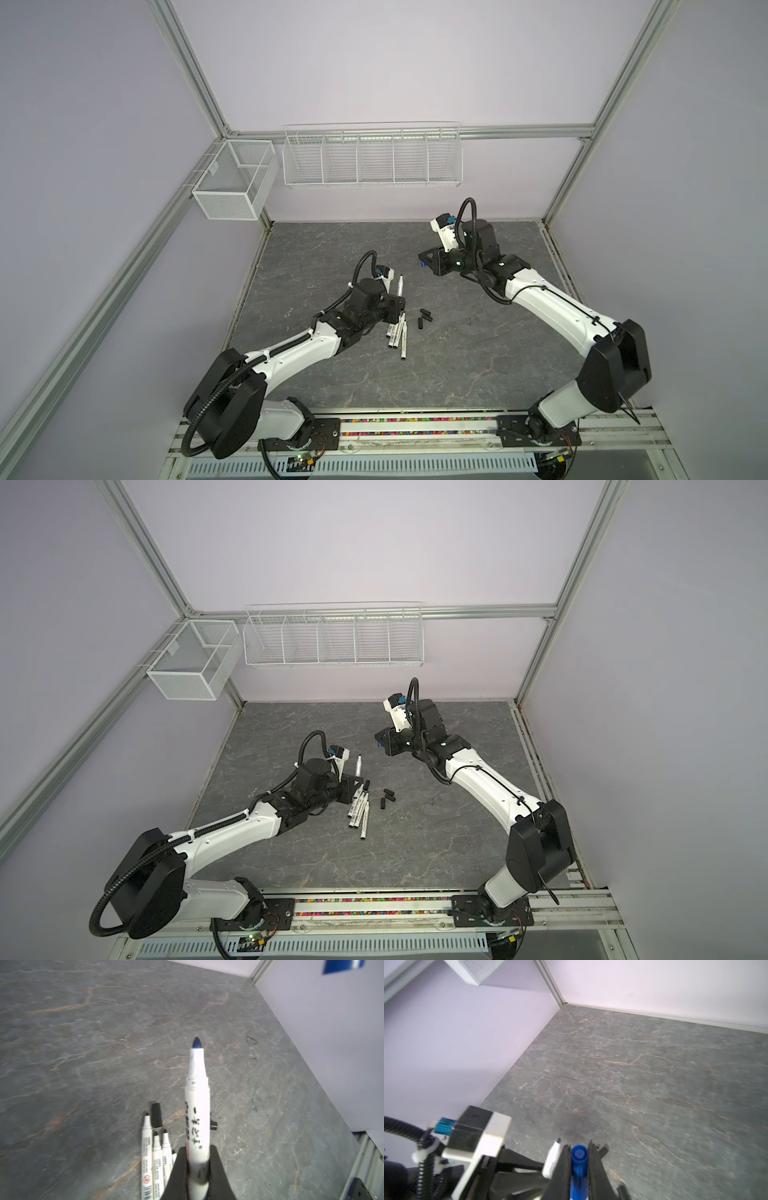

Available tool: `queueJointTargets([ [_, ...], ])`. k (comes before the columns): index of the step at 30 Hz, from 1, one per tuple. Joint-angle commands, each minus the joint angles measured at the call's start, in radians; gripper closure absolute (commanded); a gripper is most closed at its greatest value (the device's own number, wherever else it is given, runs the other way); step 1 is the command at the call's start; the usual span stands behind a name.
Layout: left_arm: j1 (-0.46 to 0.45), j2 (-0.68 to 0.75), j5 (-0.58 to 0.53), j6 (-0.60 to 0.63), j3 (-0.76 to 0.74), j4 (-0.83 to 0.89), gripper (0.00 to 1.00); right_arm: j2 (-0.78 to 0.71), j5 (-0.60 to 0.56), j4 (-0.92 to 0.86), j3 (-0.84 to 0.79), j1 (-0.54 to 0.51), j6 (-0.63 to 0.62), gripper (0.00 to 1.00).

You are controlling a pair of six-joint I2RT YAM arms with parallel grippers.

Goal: Insert the pens into the pen caps
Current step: 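Lift the blue cap with the right gripper above the marker tip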

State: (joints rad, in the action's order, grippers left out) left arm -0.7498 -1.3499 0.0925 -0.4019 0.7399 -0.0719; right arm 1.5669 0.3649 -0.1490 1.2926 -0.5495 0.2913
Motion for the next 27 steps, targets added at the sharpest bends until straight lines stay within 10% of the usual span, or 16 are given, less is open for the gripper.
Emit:
queueJointTargets([
  [1,-0.015,-0.025,0.058,0.049,0.046,-0.050,1.00,0.023,0.169,0.136,-0.049,-0.010,0.093,0.93],
  [27,-0.023,-0.002,0.059,0.056,0.038,-0.071,1.00,0.079,0.092,0.155,-0.050,-0.007,0.088,0.93],
])
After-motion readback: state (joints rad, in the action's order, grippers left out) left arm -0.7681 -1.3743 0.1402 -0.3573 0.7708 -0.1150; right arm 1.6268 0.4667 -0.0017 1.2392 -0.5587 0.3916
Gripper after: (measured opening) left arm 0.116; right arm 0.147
